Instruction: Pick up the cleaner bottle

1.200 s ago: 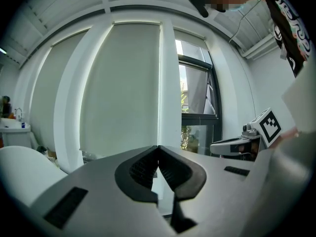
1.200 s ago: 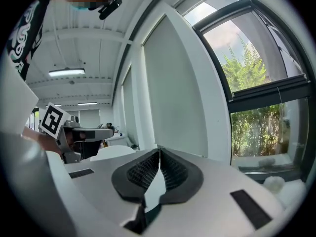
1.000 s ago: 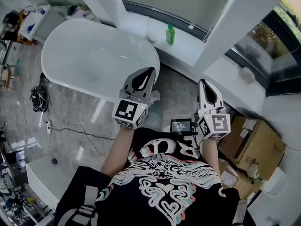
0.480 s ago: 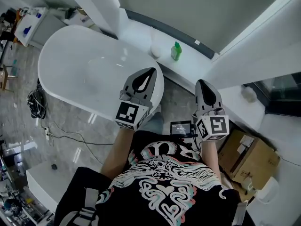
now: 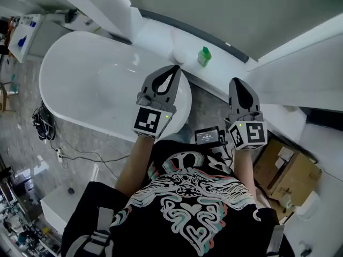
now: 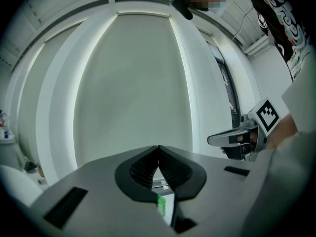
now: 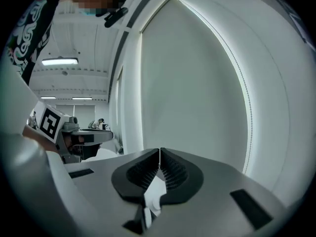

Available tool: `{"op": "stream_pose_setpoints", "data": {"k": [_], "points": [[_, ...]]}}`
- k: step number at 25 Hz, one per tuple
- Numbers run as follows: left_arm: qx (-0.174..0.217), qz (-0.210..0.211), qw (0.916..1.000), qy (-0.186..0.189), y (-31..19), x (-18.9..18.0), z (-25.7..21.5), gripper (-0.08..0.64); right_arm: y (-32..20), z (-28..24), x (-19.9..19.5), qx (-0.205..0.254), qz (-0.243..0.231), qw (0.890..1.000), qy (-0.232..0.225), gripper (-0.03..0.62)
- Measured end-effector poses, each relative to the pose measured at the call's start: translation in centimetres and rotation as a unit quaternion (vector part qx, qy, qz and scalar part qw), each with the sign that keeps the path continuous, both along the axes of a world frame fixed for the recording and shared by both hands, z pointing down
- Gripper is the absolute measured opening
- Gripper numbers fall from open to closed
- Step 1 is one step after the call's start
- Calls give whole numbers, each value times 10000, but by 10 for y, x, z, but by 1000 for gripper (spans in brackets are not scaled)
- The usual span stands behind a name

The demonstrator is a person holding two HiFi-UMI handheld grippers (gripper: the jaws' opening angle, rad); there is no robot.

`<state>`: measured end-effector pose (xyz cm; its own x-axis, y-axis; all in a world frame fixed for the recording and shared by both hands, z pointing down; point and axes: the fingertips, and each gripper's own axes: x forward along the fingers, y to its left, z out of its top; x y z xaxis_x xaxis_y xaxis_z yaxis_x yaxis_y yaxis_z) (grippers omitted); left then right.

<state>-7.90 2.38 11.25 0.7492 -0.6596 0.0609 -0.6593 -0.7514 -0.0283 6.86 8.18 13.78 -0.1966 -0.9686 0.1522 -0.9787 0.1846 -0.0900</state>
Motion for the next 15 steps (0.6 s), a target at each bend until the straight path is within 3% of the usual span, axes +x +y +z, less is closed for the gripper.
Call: {"op": "stream_pose_setpoints", "data": {"k": [6, 15], "points": [[-80, -36, 10000, 7, -27, 8, 10, 15, -16, 6, 15, -35, 257, 9996, 135, 29], [-191, -229, 9995, -141, -62, 13, 22, 15, -49, 14, 28, -95, 257, 9991, 317, 29]]}}
